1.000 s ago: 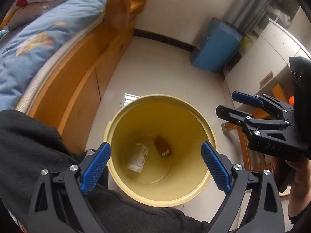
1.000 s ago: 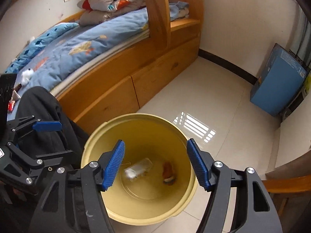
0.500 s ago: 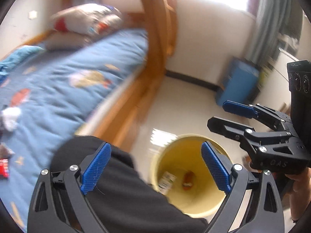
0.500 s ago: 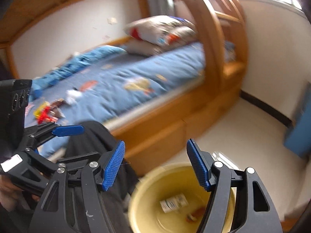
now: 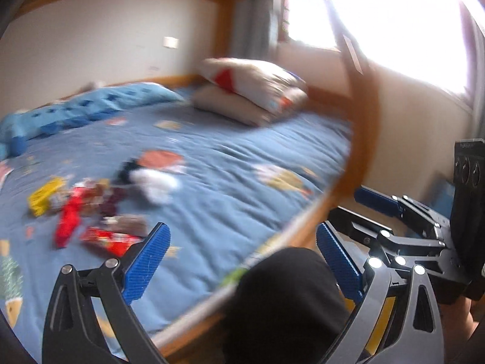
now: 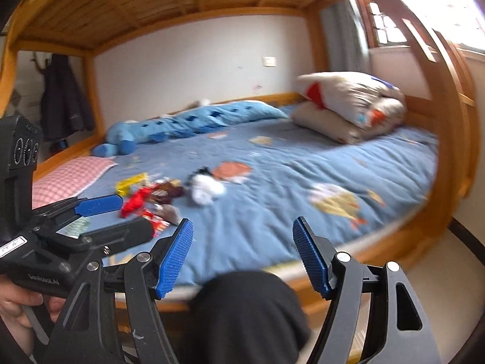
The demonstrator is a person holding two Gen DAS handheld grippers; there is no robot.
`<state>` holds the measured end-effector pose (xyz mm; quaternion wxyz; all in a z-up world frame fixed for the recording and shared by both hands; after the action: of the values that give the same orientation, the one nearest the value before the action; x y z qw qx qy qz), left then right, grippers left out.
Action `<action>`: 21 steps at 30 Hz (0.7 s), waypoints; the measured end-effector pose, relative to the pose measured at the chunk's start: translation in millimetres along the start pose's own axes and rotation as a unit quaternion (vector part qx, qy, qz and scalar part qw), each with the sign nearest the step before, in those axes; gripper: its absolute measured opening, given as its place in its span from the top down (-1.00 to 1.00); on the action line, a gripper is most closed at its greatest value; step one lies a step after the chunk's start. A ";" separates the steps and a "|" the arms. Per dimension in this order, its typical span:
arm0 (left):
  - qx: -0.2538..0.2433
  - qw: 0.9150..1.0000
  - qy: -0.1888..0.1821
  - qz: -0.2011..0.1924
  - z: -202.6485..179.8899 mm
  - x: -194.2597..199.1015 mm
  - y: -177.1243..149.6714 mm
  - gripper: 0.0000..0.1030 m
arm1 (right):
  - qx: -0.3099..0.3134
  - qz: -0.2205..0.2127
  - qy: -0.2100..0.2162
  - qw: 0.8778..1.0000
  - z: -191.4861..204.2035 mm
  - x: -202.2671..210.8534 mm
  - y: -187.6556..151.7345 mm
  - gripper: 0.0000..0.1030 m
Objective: Collect trash
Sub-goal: 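Move both open tools back over the bed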
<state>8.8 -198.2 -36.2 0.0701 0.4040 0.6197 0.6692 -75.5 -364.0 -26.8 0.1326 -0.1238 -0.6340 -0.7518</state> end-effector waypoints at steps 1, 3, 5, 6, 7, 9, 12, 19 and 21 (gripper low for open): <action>0.009 1.000 0.016 -0.009 9.3 5.1 0.6 -0.90 | 0.005 -0.003 0.009 1.000 6.7 -6.5 2.6 -0.30; 0.031 0.998 0.054 -0.032 33.5 17.7 1.7 -0.92 | 0.017 -0.006 0.029 0.999 23.2 -21.4 7.4 -0.30; 0.048 0.994 0.086 -0.048 52.8 26.9 0.8 -0.92 | 0.025 -0.009 0.047 0.999 37.5 -34.8 10.0 -0.30; 0.058 0.991 0.103 -0.056 62.5 32.3 -0.4 -0.92 | 0.027 -0.008 0.057 0.998 44.6 -43.0 11.6 -0.30; 0.067 0.988 0.126 -0.066 73.5 37.6 -2.6 -0.92 | 0.028 -0.009 0.066 0.997 50.8 -48.8 12.6 -0.30; 0.082 0.979 0.168 -0.076 93.2 44.4 -7.3 -0.92 | 0.033 -0.015 0.082 0.996 64.6 -60.1 15.7 -0.30; 0.105 0.970 0.205 -0.074 120.9 50.2 -15.1 -0.92 | 0.037 -0.018 0.102 0.994 80.7 -77.0 20.4 -0.30; 0.136 0.959 0.241 -0.064 161.1 55.9 -25.2 -0.92 | 0.053 -0.009 0.150 0.987 115.4 -111.5 23.7 -0.30; 0.136 0.957 0.247 -0.064 164.8 55.2 -27.0 -0.92 | 0.052 -0.002 0.164 0.985 123.0 -121.6 23.4 -0.30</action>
<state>64.6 -32.0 -50.6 -0.0983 0.1917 0.7273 0.6517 48.7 -241.4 -28.0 0.2398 0.0090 -0.6420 -0.7281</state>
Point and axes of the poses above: each gripper's, at about its wrist camera, not at the fingertips, and x roughly against the way its jaws point, z to its left, y to its top, the point moved 2 cm from there along -x, roughly the way its jaws point, and after that the axes turned 3 degrees about -z, right-handed, at the moved point
